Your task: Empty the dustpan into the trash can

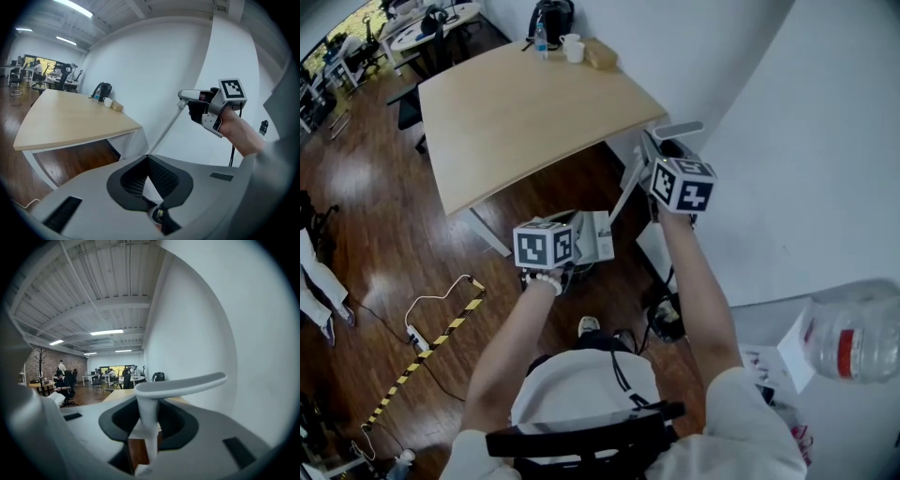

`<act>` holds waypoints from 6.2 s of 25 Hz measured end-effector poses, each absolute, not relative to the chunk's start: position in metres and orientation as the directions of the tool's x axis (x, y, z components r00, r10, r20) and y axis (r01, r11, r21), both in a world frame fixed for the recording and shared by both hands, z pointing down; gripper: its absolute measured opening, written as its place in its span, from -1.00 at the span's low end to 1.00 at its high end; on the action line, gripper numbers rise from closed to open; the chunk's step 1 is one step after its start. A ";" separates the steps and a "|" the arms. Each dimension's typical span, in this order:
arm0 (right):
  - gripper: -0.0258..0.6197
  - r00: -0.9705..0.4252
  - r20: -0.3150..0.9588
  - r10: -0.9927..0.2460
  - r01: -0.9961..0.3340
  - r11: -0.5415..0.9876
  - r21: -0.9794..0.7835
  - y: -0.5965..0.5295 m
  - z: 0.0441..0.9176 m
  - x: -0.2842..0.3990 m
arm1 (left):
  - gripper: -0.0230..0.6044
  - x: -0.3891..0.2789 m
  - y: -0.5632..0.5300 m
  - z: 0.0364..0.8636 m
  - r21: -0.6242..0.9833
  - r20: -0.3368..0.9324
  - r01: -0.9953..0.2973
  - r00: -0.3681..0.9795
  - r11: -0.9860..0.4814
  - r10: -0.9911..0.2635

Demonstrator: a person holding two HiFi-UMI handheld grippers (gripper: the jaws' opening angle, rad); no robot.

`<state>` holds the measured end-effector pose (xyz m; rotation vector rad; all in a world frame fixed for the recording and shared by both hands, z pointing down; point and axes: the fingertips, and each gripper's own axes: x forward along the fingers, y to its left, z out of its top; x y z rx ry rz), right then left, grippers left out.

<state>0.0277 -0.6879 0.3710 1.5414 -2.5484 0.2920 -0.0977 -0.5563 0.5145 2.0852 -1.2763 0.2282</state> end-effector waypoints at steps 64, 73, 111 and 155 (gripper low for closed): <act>-0.49 -0.545 0.431 -0.719 -0.837 0.493 -0.237 -0.358 0.714 0.239 | -0.96 0.121 -0.322 0.643 0.471 0.646 -0.807 0.591 -0.357 -0.483; -0.46 -0.476 0.471 -0.743 -0.879 0.392 -0.271 -0.349 0.727 0.275 | -0.96 0.167 -0.327 0.641 0.465 0.637 -0.779 0.624 -0.420 -0.453; -0.92 -0.433 0.465 -0.772 -0.894 0.303 -0.329 -0.204 0.626 0.225 | -0.96 0.108 -0.196 0.595 0.472 0.510 -0.785 0.615 -0.402 -0.602; -0.92 -0.550 0.451 -0.703 -0.835 0.445 -0.325 0.111 0.538 0.159 | -0.96 0.070 0.104 0.521 0.529 0.339 -0.787 0.538 -0.317 -0.771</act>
